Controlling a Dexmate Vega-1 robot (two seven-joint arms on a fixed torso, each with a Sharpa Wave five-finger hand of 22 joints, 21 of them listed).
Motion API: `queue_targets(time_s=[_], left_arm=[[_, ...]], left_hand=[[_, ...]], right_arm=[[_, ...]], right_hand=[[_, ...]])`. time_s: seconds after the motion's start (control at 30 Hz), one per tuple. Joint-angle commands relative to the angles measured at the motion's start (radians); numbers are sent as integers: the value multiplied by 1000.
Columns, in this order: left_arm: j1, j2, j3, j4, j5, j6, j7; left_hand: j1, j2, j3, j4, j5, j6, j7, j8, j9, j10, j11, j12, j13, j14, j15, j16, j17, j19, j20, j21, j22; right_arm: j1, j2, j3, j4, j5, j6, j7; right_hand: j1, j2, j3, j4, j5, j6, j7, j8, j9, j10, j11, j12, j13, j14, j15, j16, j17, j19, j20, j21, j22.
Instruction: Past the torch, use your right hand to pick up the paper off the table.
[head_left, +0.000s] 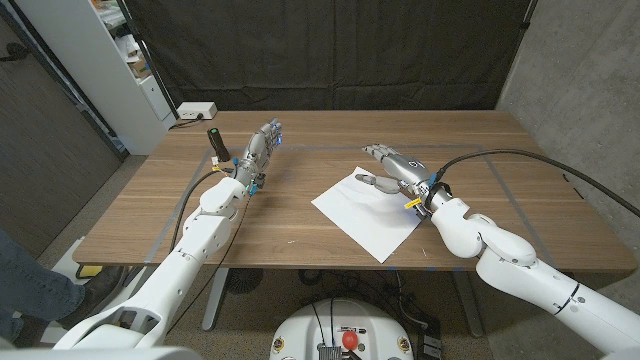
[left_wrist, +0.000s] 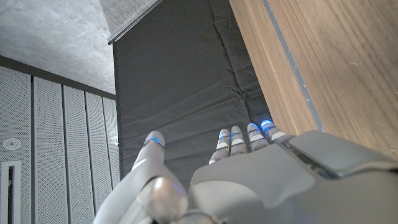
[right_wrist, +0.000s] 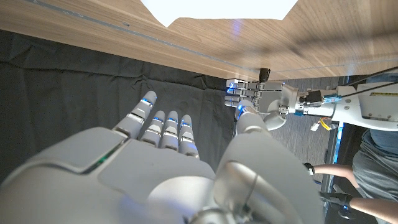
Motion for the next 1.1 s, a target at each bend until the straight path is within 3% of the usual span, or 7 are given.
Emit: queue_targets(time_s=[0.03,0.17,0.27,0.57,0.83,1.1], left_arm=[[6,0,0,-3,-1,-2,-1],[9,1,-2,-4,-2,0,0],[11,1,-3,-3,-3,-4,-1],[16,5,-7,-14,-3,1,5],[14,4,-7,-16,-2,6,8],[9,1,-1,-14,3,8,12]], left_hand=[[-1,8,-3,0,-3,10,2,-2,6,10,0,-2,6,-4,-1,-2,3,-5,7,-2,4],[-1,9,-4,0,-3,10,3,-2,6,10,0,-3,6,-5,2,-2,3,-5,10,-4,4],[-1,9,-4,0,-3,12,5,-1,6,11,4,-3,6,-5,4,-2,3,-5,11,-6,4],[-1,10,-5,0,-3,12,5,-1,6,13,5,-4,6,-5,6,-3,3,-5,14,-11,4],[-1,10,-6,0,-3,14,5,-1,6,13,1,-5,6,-5,4,-3,3,-5,16,-14,4],[-1,11,-7,1,-3,15,3,-1,6,13,2,-6,6,-5,4,-3,3,-5,18,-18,4]], right_arm=[[12,-4,-23,-19,-33,-61,57],[18,-6,-30,-23,-38,-75,76],[25,-6,-37,-25,-42,-85,91],[45,0,-54,-25,-40,-117,135],[53,-4,-59,-20,-29,-130,150],[54,-6,-62,-19,-17,-155,160]], right_hand=[[18,-8,3,-7,7,-10,-5,-5,4,-12,2,-3,5,-3,20,-7,-1,0,20,-8,1],[33,-19,4,-5,11,-21,-12,-7,4,-22,1,-6,6,-2,48,-7,-2,-4,54,-22,2],[36,-21,4,-4,13,-27,-17,-9,4,-28,3,-8,6,-2,57,-7,-2,-3,58,-25,2],[50,-31,6,5,18,-52,-45,-12,5,-50,3,-11,8,-5,75,-8,-1,10,148,-41,3],[52,-36,5,9,19,-63,-58,-13,6,-64,2,-13,8,-13,80,-10,-1,21,169,-46,4],[54,-47,2,11,25,-118,-67,-25,6,-91,3,-16,9,-21,88,-11,0,34,176,-54,5]])
